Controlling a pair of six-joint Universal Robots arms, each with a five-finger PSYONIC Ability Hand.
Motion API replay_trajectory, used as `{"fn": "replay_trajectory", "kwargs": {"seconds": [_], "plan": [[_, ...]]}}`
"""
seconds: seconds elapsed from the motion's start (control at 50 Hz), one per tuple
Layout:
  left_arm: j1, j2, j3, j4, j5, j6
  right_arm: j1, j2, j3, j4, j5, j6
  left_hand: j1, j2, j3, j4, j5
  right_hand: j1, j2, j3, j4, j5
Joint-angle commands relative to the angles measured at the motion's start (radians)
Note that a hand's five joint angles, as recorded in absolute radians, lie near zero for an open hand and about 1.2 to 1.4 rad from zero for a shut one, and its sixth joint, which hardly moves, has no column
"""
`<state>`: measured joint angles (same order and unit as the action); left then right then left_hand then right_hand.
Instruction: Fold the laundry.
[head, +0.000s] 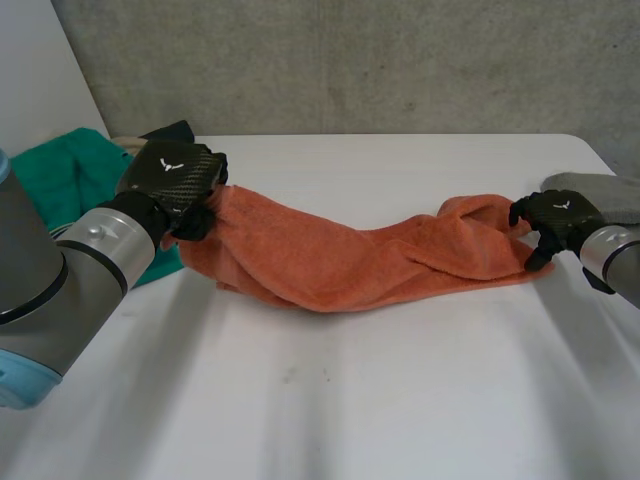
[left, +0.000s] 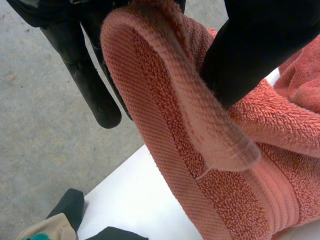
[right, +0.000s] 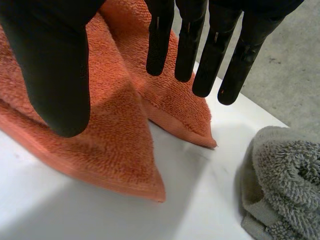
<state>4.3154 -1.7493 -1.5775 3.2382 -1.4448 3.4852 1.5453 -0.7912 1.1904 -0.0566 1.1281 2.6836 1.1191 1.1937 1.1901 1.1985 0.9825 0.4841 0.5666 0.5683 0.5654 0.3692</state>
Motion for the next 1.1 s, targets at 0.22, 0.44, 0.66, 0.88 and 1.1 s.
{"fn": "replay_trajectory", "kwargs": {"seconds": [0.22,0.44,0.66,0.88,1.1], "plan": [[0.01,-0.004,-0.004,0.0,0.001,0.001,0.018,0.121,-0.107,0.018,0.027,-0.002,0.277,0.203,0.206,0.198,0.239,0.279,0.196,0.194,0.197,0.219],[0.038,0.005,0.001,0.0,0.0,0.005,0.022,-0.14,-0.06,0.073,0.032,-0.002,0.277,0.203,0.206,0.198,0.239,0.912,0.83,0.828,0.831,0.853],[0.087,0.114,-0.022,-0.076,0.001,0.015,-0.024,-0.506,0.038,0.445,0.041,-0.282,0.277,0.203,0.206,0.198,0.239,0.912,0.83,0.828,0.831,0.853],[0.096,-0.034,-0.067,-0.253,-0.006,0.116,-0.024,-0.528,0.175,0.681,0.272,-0.642,0.277,0.203,0.206,0.198,0.239,0.912,0.83,0.828,0.831,0.853],[0.066,-0.416,0.302,-0.253,-0.235,0.327,0.039,-0.252,-0.04,0.629,0.346,-0.634,0.277,0.203,0.206,0.198,0.239,0.912,0.83,0.828,0.831,0.853]]}}
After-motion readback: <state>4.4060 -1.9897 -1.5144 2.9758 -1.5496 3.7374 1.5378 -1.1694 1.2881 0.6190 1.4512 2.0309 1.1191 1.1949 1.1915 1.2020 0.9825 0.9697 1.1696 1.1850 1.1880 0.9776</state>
